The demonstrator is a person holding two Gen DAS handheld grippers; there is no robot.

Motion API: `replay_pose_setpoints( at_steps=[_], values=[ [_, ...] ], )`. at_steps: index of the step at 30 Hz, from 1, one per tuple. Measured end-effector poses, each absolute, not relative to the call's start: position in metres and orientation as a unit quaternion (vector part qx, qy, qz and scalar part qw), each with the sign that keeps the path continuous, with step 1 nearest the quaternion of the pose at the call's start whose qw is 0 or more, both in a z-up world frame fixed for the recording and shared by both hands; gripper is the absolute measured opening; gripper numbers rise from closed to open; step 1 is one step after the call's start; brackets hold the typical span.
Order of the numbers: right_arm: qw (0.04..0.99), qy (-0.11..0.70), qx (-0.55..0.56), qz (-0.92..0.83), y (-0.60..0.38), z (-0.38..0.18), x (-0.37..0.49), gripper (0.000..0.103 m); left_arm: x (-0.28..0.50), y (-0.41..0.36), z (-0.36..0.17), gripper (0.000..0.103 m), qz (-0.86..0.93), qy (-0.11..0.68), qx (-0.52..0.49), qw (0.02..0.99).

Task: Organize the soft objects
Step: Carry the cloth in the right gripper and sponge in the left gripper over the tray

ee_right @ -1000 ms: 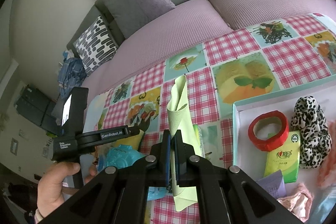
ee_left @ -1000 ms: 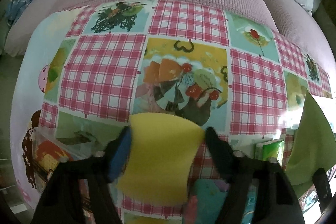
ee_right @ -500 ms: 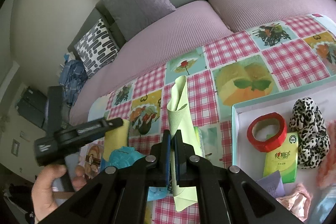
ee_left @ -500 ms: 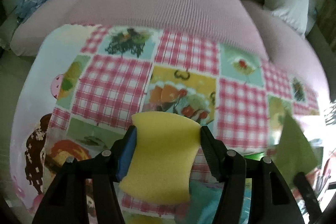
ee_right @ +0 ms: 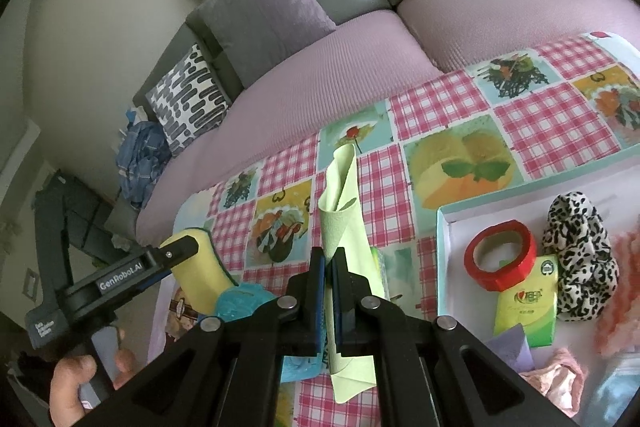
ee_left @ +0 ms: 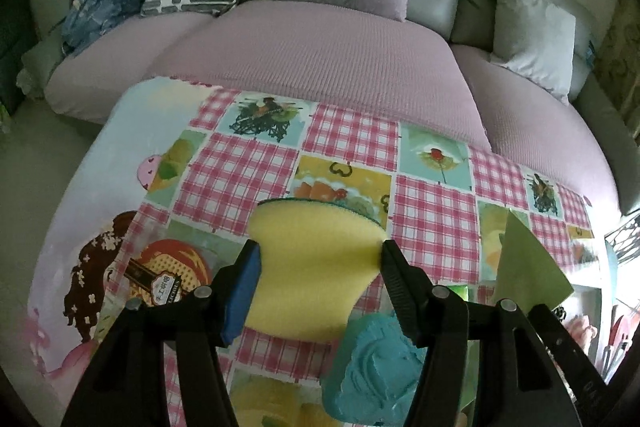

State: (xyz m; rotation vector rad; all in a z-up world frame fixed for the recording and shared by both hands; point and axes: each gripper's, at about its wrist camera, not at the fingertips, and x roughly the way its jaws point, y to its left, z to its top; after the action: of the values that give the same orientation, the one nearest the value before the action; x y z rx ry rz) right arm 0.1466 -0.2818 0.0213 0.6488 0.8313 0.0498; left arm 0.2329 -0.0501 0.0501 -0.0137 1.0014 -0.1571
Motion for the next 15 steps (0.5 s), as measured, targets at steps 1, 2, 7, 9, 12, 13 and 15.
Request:
replay_pose_setpoints(
  at_steps=[1,2,7,9,12,13,15],
  values=[
    [0.865,0.394,0.309,0.023,-0.282,0.024,0.145,0.004,0.231,-0.051,0.052,0.062,-0.075,0.478,-0.005,0.875],
    [0.867,0.39,0.308,0.022,-0.283,0.027,0.144,0.004,0.229,-0.053,0.054,0.062,-0.076,0.475,-0.003,0.877],
    [0.878,0.366,0.307,0.018,-0.286,0.044,0.134,0.004,0.22,-0.064,0.067,0.062,-0.093,0.461,0.003,0.883],
    [0.882,0.354,0.31,0.016,-0.29,0.053,0.129,0.004,0.214,-0.071,0.075,0.062,-0.105,0.45,0.008,0.887],
    [0.889,0.334,0.313,0.01,-0.298,0.065,0.119,0.004,0.206,-0.081,0.085,0.062,-0.124,0.438,0.01,0.891],
    [0.89,0.329,0.314,0.008,-0.301,0.069,0.116,0.004,0.204,-0.084,0.087,0.062,-0.128,0.434,0.011,0.892],
    [0.893,0.319,0.317,0.003,-0.307,0.076,0.109,0.004,0.199,-0.09,0.091,0.062,-0.137,0.43,0.014,0.893]
  ],
)
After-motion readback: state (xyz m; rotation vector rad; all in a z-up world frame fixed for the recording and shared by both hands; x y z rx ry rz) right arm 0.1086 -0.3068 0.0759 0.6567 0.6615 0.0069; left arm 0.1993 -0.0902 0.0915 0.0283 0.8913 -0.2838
